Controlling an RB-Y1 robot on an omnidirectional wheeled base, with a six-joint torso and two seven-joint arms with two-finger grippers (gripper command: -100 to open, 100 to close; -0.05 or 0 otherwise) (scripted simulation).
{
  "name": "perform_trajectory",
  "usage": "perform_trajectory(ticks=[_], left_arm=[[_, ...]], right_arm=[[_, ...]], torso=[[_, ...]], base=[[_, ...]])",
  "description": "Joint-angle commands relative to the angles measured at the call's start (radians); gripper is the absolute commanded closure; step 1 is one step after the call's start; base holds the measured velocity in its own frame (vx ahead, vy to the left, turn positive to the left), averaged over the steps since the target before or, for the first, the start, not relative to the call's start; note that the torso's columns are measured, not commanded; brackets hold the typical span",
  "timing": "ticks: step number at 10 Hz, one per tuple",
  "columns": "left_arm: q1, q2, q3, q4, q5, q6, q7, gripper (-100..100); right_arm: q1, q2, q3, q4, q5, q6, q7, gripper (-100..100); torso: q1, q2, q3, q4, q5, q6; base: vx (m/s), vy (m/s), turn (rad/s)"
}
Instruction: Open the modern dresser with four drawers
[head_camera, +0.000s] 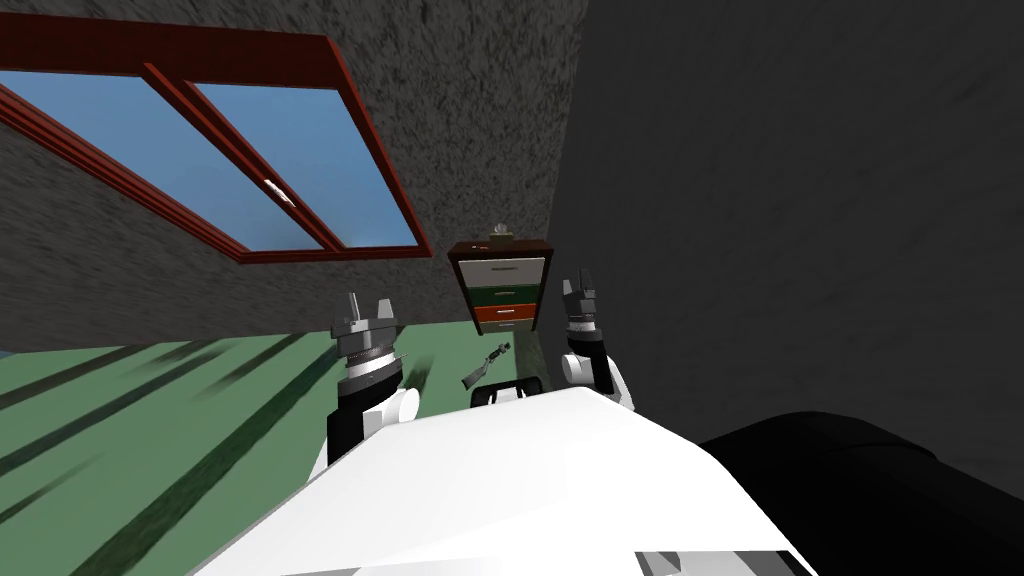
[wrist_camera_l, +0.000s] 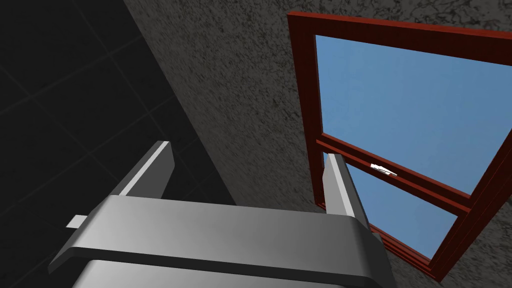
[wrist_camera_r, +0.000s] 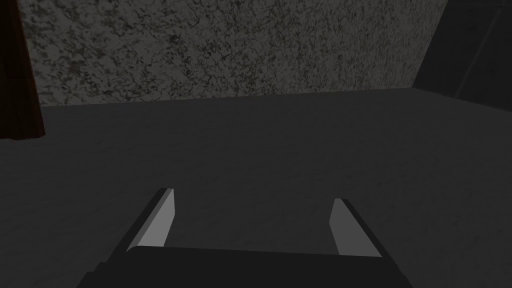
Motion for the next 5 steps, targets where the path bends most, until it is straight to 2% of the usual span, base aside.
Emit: perform_trajectory(ticks=[1, 2, 3, 5], left_arm=[[0.0, 0.0, 0.0, 0.0, 0.0, 0.0, 0.0, 0], [0.0, 0.0, 0.0, 0.0, 0.0, 0.0, 0.0, 0], [0.0, 0.0, 0.0, 0.0, 0.0, 0.0, 0.0, 0], [0.0, 0.0, 0.0, 0.0, 0.0, 0.0, 0.0, 0]], right_arm=[[0.0, 0.0, 0.0, 0.0, 0.0, 0.0, 0.0, 0], [0.0, 0.0, 0.0, 0.0, 0.0, 0.0, 0.0, 0], [-0.001, -0.039, -0.006, 0.005, 0.009, 0.003, 0.009, -100], [-0.002, -0.093, -0.019, 0.015, 0.031, 0.01, 0.032, -100]], torso=[[0.0, 0.074, -0.148, 0.074, 0.0, 0.0], [0.0, 0.148, -0.295, 0.148, 0.0, 0.0], [0.0, 0.221, -0.443, 0.221, 0.0, 0.0], [0.001, 0.264, -0.532, 0.264, 0.0, 0.0]], base=[[0.0, 0.0, 0.0], [0.0, 0.0, 0.0], [0.014, 0.015, 0.027], [0.023, 0.036, 0.037]])
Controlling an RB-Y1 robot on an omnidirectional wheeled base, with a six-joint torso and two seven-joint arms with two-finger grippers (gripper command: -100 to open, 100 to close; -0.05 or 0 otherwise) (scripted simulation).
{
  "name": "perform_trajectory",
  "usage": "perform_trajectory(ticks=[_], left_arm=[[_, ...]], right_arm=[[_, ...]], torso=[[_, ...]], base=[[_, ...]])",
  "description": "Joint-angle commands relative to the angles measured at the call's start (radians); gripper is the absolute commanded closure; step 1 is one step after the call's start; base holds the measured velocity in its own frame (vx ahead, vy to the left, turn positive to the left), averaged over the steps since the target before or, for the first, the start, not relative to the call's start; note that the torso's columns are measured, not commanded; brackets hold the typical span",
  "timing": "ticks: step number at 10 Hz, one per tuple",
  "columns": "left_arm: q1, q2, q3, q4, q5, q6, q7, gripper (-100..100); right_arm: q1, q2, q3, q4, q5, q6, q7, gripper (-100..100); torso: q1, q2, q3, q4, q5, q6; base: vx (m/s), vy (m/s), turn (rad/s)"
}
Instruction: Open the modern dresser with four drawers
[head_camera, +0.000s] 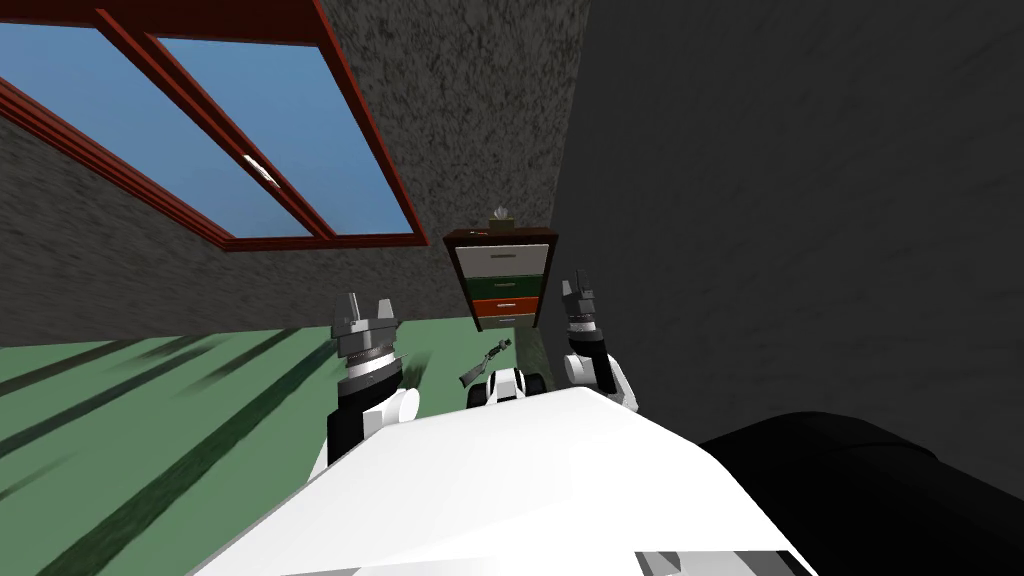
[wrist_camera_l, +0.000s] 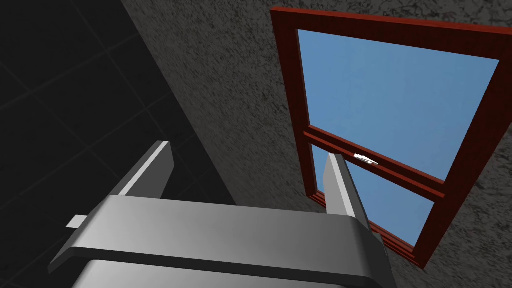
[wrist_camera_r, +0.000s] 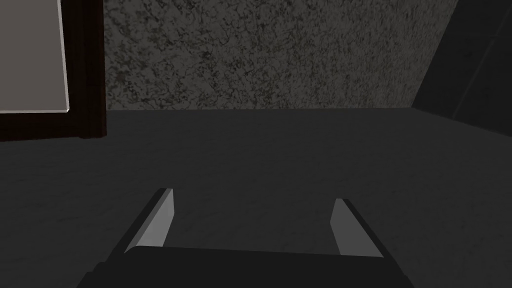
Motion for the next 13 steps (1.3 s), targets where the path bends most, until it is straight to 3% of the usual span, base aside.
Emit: perform_trajectory(ticks=[1, 6, 13], left_arm=[[0.0, 0.0, 0.0, 0.0, 0.0, 0.0, 0.0, 0], [0.0, 0.0, 0.0, 0.0, 0.0, 0.0, 0.0, 0], [0.0, 0.0, 0.0, 0.0, 0.0, 0.0, 0.0, 0]], right_arm=[[-0.001, -0.069, -0.021, 0.014, 0.033, 0.01, 0.035, -100], [-0.007, -0.153, -0.089, 0.057, 0.146, 0.042, 0.15, -100], [-0.015, -0.185, -0.201, 0.117, 0.331, 0.093, 0.333, -100]], torso=[[0.001, 0.002, -0.005, 0.003, 0.0, 0.0], [-0.001, 0.004, -0.005, 0.004, 0.0, 0.0], [-0.006, 0.006, -0.004, 0.005, -0.002, 0.0]], base=[[0.019, 0.055, 0.054], [0.058, 0.094, 0.077], [0.062, 0.087, 0.078]])
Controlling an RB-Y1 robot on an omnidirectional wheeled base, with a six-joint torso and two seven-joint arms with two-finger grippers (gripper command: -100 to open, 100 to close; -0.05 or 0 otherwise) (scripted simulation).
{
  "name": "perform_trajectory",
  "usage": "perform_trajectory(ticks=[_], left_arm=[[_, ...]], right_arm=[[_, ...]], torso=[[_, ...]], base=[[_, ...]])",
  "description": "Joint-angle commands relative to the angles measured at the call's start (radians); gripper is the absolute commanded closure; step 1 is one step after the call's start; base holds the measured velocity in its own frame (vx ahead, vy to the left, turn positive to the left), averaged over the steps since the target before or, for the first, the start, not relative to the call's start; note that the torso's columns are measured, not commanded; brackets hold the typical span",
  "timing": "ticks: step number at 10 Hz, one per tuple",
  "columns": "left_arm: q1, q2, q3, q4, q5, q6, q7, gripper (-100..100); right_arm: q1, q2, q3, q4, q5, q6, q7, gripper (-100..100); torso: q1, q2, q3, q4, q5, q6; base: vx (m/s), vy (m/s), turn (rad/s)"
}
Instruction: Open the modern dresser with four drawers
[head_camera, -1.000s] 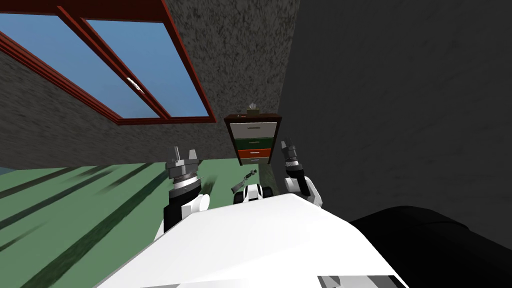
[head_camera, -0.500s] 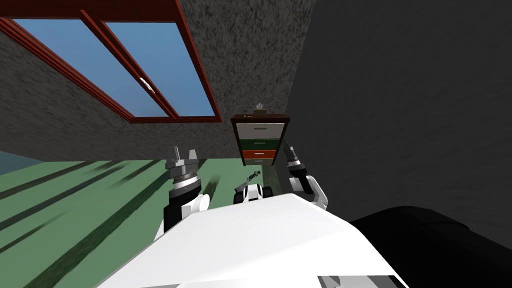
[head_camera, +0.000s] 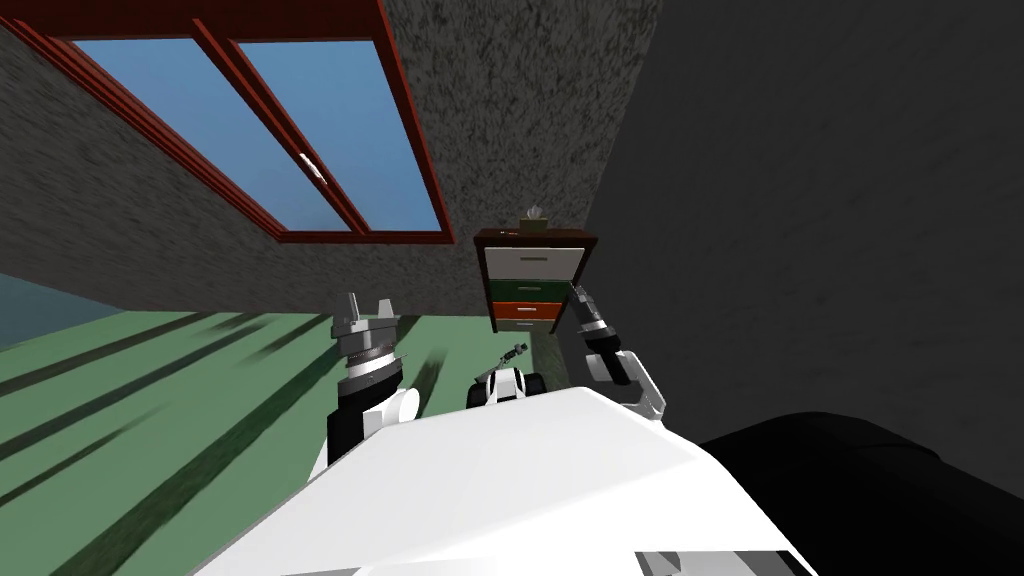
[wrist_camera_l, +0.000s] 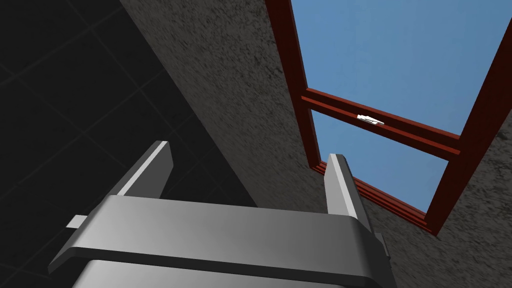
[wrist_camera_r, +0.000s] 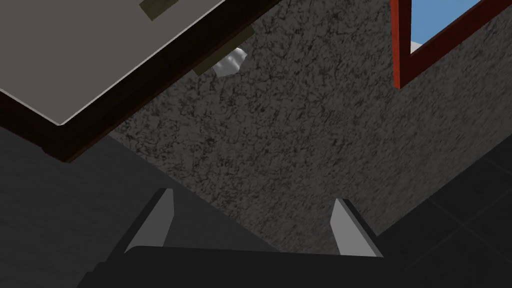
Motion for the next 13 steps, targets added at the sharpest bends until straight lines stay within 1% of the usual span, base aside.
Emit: perform_trajectory(ticks=[1, 2, 3, 5, 6, 8, 9, 13], left_arm=[[0.0, 0.0, 0.0, 0.0, 0.0, 0.0, 0.0, 0], [0.0, 0.0, 0.0, 0.0, 0.0, 0.0, 0.0, 0], [0.0, 0.0, 0.0, 0.0, 0.0, 0.0, 0.0, 0], [0.0, 0.0, 0.0, 0.0, 0.0, 0.0, 0.0, 0], [0.0, 0.0, 0.0, 0.0, 0.0, 0.0, 0.0, 0], [0.0, 0.0, 0.0, 0.0, 0.0, 0.0, 0.0, 0], [0.0, 0.0, 0.0, 0.0, 0.0, 0.0, 0.0, 0], [0.0, 0.0, 0.0, 0.0, 0.0, 0.0, 0.0, 0]], right_arm=[[0.0, -0.004, -0.049, 0.027, 0.08, 0.02, 0.08, -100], [0.0, -0.004, -0.049, 0.027, 0.086, 0.02, 0.092, -100], [-0.002, -0.007, -0.069, 0.039, 0.121, 0.03, 0.127, -100], [-0.002, -0.007, -0.069, 0.039, 0.121, 0.03, 0.127, -100], [-0.004, -0.011, -0.09, 0.051, 0.156, 0.04, 0.163, -100], [-0.004, -0.011, -0.09, 0.051, 0.156, 0.04, 0.163, -100], [-0.006, -0.015, -0.112, 0.065, 0.191, 0.05, 0.199, -100], [-0.006, -0.015, -0.112, 0.065, 0.191, 0.05, 0.199, -100]], torso=[[0.003, -0.001, -0.001, 0.0, 0.001, 0.0], [0.006, -0.002, -0.001, -0.001, 0.002, 0.0], [0.006, -0.001, -0.001, 0.0, 0.002, 0.0], [0.005, -0.002, -0.001, -0.001, 0.002, 0.0], [0.004, -0.002, -0.001, -0.001, 0.001, 0.0], [0.005, -0.002, -0.001, -0.001, 0.002, 0.0], [0.003, -0.001, -0.001, 0.0, 0.001, 0.0], [0.005, -0.002, -0.001, -0.001, 0.002, 0.0]], base=[[0.045, 0.053, 0.057], [0.033, 0.048, 0.037], [0.032, 0.053, 0.036], [0.035, 0.05, 0.026], [0.041, 0.054, 0.058], [0.029, 0.038, 0.023], [0.015, 0.029, 0.006], [0.027, 0.03, 0.04]])
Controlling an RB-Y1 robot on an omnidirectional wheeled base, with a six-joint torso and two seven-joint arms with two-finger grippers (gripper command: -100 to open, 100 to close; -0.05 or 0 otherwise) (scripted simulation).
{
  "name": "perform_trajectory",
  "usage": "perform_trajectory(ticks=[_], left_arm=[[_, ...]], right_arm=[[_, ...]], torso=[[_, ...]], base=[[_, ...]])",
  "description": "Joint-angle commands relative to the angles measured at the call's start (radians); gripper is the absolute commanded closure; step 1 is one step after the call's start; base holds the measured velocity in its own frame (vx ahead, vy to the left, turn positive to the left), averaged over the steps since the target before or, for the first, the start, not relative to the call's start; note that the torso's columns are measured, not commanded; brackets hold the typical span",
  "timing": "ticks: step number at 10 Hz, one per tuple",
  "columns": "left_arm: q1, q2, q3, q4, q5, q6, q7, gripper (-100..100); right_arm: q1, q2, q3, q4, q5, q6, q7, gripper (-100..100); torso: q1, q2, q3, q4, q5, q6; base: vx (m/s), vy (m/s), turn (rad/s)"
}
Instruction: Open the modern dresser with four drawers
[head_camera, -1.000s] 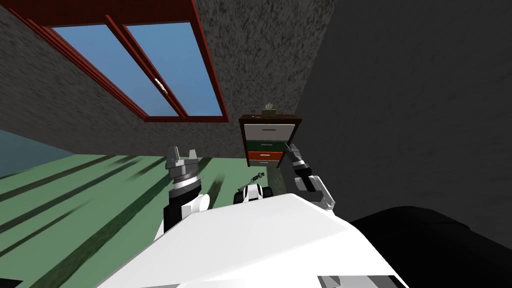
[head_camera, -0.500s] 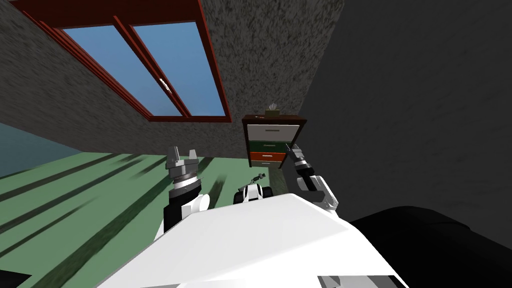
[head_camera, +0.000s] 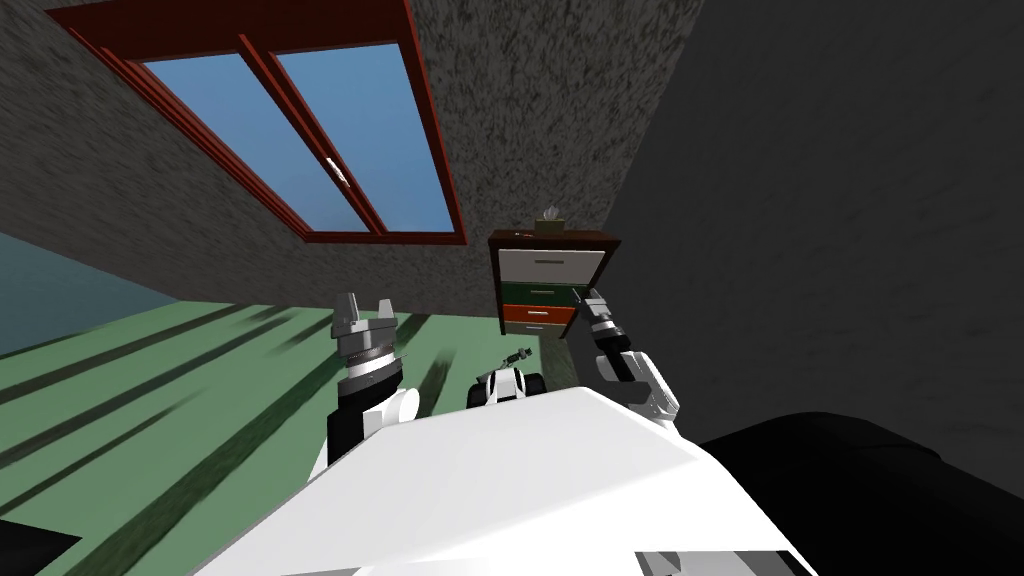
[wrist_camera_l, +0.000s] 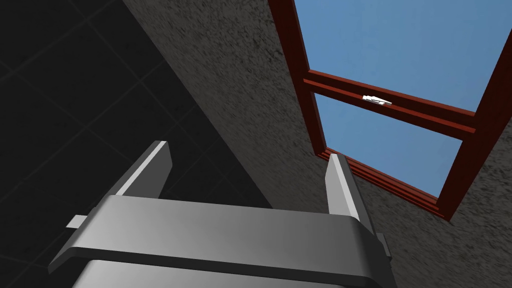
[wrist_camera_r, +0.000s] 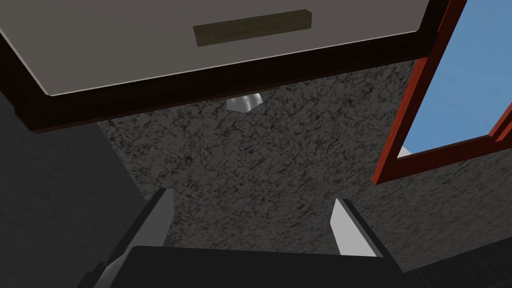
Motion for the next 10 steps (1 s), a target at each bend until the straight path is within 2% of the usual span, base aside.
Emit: perform_trajectory(ticks=[1, 3, 4, 8, 9, 10], left_arm=[[0.0, 0.0, 0.0, 0.0, 0.0, 0.0, 0.0, 0], [0.0, 0.0, 0.0, 0.0, 0.0, 0.0, 0.0, 0], [0.0, 0.0, 0.0, 0.0, 0.0, 0.0, 0.0, 0], [0.0, 0.0, 0.0, 0.0, 0.0, 0.0, 0.0, 0], [0.0, 0.0, 0.0, 0.0, 0.0, 0.0, 0.0, 0], [0.0, 0.0, 0.0, 0.0, 0.0, 0.0, 0.0, 0]], right_arm=[[-0.002, -0.005, -0.021, 0.015, 0.036, 0.01, 0.036, -100], [-0.002, -0.005, -0.021, 0.015, 0.036, 0.01, 0.036, -100], [-0.005, -0.01, -0.043, 0.03, 0.072, 0.021, 0.073, -100], [-0.005, -0.01, -0.043, 0.03, 0.072, 0.021, 0.073, -100], [-0.007, -0.017, -0.065, 0.047, 0.108, 0.032, 0.109, -100], [-0.007, -0.017, -0.065, 0.047, 0.108, 0.032, 0.109, -100]], torso=[[0.001, 0.0, 0.0, 0.0, 0.0, 0.0], [-0.001, 0.0, 0.0, 0.0, 0.0, 0.0], [-0.001, 0.002, 0.001, 0.0, 0.0, 0.0], [0.001, 0.0, 0.0, 0.0, 0.0, 0.0], [0.0, 0.0, 0.0, 0.0, 0.0, 0.0], [-0.001, -0.001, -0.001, 0.0, 0.0, 0.0]], base=[[0.06, 0.049, 0.076], [0.025, 0.029, 0.017], [0.023, 0.031, 0.009], [0.02, 0.034, 0.024], [0.049, 0.039, 0.089], [0.061, 0.067, 0.067]])
